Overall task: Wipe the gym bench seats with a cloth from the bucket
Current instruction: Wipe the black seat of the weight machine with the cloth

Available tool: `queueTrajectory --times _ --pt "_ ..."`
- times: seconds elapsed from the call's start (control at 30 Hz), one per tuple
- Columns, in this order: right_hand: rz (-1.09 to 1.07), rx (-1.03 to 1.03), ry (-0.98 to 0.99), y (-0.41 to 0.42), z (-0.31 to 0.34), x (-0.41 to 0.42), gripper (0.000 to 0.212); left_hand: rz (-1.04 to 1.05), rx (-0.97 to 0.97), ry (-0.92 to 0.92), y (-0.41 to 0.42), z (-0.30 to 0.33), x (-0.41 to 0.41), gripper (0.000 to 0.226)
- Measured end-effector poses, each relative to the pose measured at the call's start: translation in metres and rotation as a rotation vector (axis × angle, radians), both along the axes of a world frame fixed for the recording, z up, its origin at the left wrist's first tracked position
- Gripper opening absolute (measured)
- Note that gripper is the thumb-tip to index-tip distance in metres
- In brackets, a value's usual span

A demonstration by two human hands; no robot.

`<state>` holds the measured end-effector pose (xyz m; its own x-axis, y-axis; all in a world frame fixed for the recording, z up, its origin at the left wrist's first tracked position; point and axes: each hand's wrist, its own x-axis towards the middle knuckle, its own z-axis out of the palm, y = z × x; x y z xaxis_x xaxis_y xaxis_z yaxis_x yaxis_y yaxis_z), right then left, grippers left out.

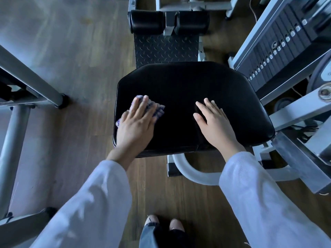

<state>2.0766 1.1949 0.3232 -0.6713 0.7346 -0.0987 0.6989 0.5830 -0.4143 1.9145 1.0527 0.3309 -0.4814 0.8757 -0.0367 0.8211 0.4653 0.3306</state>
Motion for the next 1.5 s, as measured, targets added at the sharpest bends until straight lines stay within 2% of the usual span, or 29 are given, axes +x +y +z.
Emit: queueTrajectory --times 0.03,0.1,0.13,0.2,0.23,0.3,0.4,0.5,0.57,0.67,0.73,0.8,0.93,1.07,1.17,1.23,1.37,1.5 --pt "-0.028 -0.009 0.016 -0.002 0.001 -0.003 0.046 -0.020 0.014 -0.038 0.005 0.003 0.014 0.065" --pt "-0.091 -0.044 0.064 -0.011 0.004 -0.013 0.046 -0.052 0.058 -0.186 0.013 0.009 0.036 0.049" --pt "-0.121 -0.056 0.108 -0.018 0.007 -0.020 0.046 -0.008 0.114 -0.273 0.016 0.013 0.039 0.044" --pt "-0.177 -0.024 0.218 -0.037 0.013 -0.035 0.045 0.209 0.264 -0.359 0.018 0.016 0.026 0.040" --pt "-0.206 0.003 0.260 -0.047 0.015 -0.044 0.045 0.320 0.292 -0.336 0.016 0.014 0.013 0.039" --pt "-0.247 0.033 0.279 -0.068 0.017 -0.065 0.047 0.427 0.187 -0.254 0.009 0.006 -0.013 0.040" --pt "-0.288 0.084 0.139 -0.094 0.015 -0.093 0.063 0.379 0.014 -0.214 0.001 -0.009 -0.026 0.045" --pt "-0.251 0.126 -0.008 -0.102 0.004 -0.102 0.069 0.351 0.000 -0.156 0.002 -0.014 -0.024 0.048" --pt "-0.251 0.140 -0.043 -0.088 -0.004 -0.097 0.069 0.337 -0.005 -0.127 0.003 -0.013 -0.025 0.049" --pt "-0.361 0.189 -0.106 -0.047 -0.004 -0.085 0.065 0.260 -0.042 -0.088 0.003 -0.014 -0.023 0.049" --pt "-0.329 0.086 -0.142 -0.026 -0.004 -0.084 0.063 0.258 -0.060 -0.074 0.005 -0.015 -0.021 0.049" --pt "-0.223 0.045 -0.090 -0.028 -0.002 -0.091 0.062 0.270 -0.072 -0.068 0.007 -0.016 -0.020 0.050" --pt "0.019 0.086 0.086 -0.059 -0.008 -0.090 0.057 0.269 -0.083 -0.085 0.008 -0.015 -0.023 0.050" --pt "-0.082 0.260 0.130 -0.037 -0.013 -0.058 0.053 0.258 -0.071 -0.078 0.007 -0.015 -0.022 0.050" --pt "-0.175 0.149 -0.004 0.001 -0.012 -0.059 0.053 0.269 -0.067 -0.065 0.008 -0.016 -0.020 0.050" --pt "-0.130 0.158 -0.003 0.009 -0.012 -0.073 0.056 0.280 -0.065 -0.059 0.010 -0.017 -0.020 0.050" --pt "0.111 0.143 0.109 -0.029 -0.013 -0.082 0.051 0.287 -0.068 -0.053 0.012 -0.017 -0.019 0.050" --pt "0.056 0.221 0.184 -0.047 -0.012 -0.035 0.050 0.319 -0.082 -0.067 0.015 -0.015 -0.017 0.050"
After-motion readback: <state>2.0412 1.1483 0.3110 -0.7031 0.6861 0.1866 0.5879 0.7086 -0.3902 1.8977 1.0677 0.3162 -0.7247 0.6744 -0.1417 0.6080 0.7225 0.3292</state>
